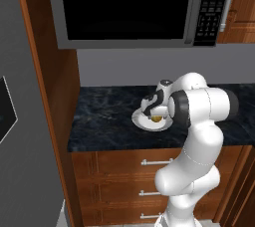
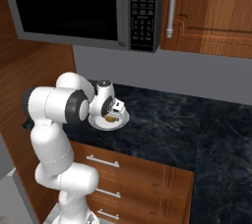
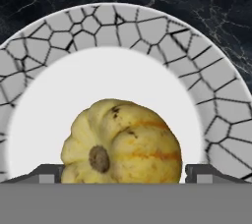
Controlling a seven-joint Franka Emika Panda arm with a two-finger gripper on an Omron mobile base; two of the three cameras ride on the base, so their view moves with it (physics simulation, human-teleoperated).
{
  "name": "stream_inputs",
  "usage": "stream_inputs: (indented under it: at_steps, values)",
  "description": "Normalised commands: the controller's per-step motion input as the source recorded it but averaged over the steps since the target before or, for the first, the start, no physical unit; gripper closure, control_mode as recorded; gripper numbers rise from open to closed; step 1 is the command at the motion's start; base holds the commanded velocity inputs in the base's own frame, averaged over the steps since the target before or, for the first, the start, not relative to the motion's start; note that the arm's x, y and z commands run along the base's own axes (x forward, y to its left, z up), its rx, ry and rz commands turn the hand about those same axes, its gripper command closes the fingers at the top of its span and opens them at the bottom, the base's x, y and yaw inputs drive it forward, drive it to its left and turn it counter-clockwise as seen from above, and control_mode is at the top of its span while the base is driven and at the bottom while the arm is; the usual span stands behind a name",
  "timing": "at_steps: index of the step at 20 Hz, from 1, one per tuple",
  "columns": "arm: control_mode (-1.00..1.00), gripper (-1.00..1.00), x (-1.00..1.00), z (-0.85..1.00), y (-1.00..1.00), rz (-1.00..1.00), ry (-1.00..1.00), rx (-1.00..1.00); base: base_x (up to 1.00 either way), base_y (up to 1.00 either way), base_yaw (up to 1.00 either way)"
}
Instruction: Pick squash from the fridge and place it on the plate on the counter.
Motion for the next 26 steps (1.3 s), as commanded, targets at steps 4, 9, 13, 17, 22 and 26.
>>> stream_inputs:
  at_steps: [4, 9, 13, 17, 22, 26]
  values:
    - [-1.00, -1.00, 0.00, 0.04, 0.01, 0.00, 0.00, 0.00, 0.00, 0.00, 0.00]
    - [-1.00, -1.00, -0.22, 0.33, 0.02, 0.00, -0.02, 0.00, 0.00, 0.00, 0.00]
    - [-1.00, -1.00, -0.44, 0.63, 0.04, 0.00, -0.15, 0.00, 0.00, 0.00, 0.00]
    - [-1.00, -1.00, -0.58, 0.43, 0.02, 0.00, -0.16, 0.00, 0.00, 0.00, 0.00]
    - [-1.00, -1.00, -0.73, 0.15, 0.02, 0.00, -0.08, 0.00, 0.00, 0.00, 0.00]
    - [-1.00, -1.00, -0.86, 0.33, 0.00, 0.00, 0.00, 0.00, 0.00, 0.00, 0.00]
